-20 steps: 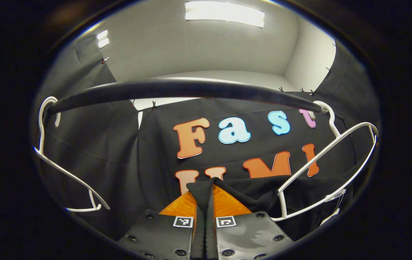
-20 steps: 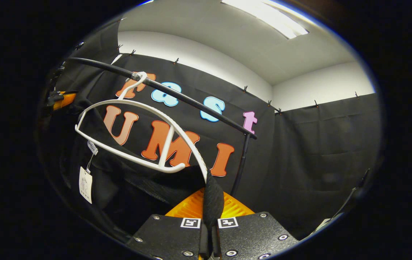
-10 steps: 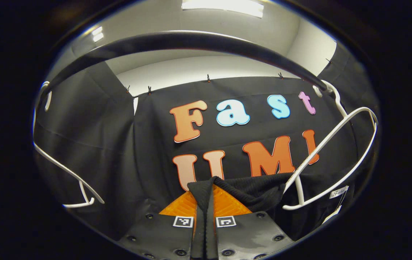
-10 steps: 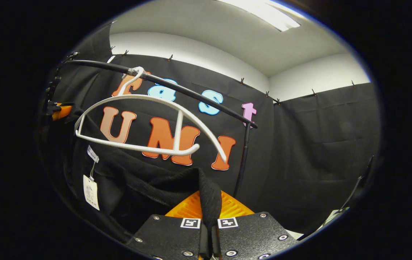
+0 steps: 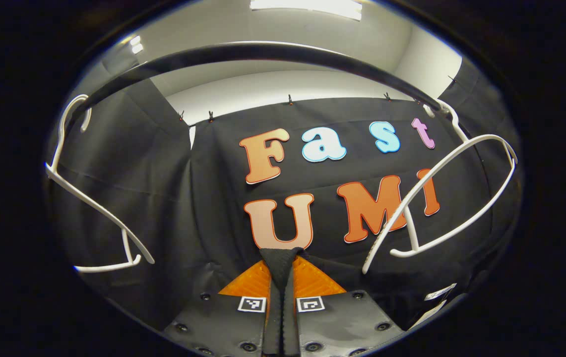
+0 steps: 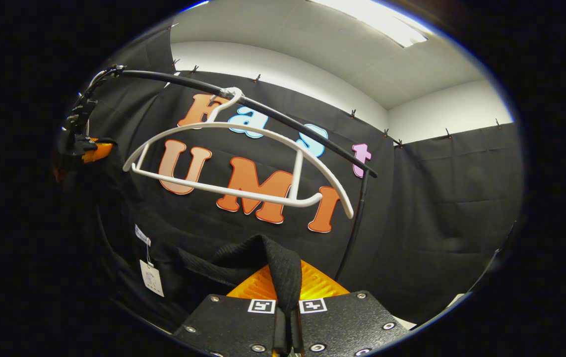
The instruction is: Grasp the clothes on the hanger with both hands and then place them into the laundry hamper below.
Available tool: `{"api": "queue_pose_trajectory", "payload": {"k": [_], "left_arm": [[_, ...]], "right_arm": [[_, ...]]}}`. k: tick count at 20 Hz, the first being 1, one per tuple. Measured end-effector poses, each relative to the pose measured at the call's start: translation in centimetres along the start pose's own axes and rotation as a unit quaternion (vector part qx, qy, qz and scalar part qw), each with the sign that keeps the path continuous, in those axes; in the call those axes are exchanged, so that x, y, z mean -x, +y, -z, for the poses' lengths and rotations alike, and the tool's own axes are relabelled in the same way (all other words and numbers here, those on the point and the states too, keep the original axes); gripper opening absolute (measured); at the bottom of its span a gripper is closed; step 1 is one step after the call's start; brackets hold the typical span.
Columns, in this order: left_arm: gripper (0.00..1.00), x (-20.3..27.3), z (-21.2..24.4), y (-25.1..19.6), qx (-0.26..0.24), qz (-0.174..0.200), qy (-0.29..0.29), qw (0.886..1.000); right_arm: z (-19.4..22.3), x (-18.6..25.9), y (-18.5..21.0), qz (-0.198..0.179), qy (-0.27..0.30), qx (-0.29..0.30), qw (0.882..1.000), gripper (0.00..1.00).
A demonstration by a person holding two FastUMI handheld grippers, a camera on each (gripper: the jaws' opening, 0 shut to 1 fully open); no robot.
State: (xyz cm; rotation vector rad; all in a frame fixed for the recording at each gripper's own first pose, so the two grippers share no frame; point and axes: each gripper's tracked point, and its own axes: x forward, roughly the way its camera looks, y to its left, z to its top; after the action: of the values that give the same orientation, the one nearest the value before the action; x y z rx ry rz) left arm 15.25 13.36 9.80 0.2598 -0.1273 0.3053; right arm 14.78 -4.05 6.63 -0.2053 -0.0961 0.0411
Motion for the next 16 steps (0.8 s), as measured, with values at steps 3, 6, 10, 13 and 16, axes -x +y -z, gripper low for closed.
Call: {"api": "queue_pose_trajectory", "payload": {"k": [3, 6, 10, 13, 16], "left_arm": [[0.08, 1.7, -0.6, 0.4, -0.001, 0.003, -0.002, 1.000], [0.08, 3.6, -0.6, -0.1, 0.000, 0.012, -0.001, 1.000], [0.08, 6.0, 1.6, -1.2, 0.009, 0.036, 0.023, 0.999], [0.08, 8.2, 3.9, -2.4, 0.016, 0.061, 0.051, 0.997], [0.08, 10.0, 7.1, -3.5, 0.014, 0.082, 0.086, 0.993]], "right_arm": [[-0.7, 1.3, 1.5, -0.012, -0.001, -0.023, 1.000, 0.03], [-0.9, 2.7, 3.1, -0.031, 0.005, -0.033, 0.999, 0.03], [0.3, 4.8, 5.2, -0.053, 0.023, -0.054, 0.997, 0.03], [1.7, 6.3, 7.0, -0.069, 0.034, -0.056, 0.995, 0.03], [4.7, 7.2, 8.7, -0.090, 0.061, -0.056, 0.993, 0.03]]}}
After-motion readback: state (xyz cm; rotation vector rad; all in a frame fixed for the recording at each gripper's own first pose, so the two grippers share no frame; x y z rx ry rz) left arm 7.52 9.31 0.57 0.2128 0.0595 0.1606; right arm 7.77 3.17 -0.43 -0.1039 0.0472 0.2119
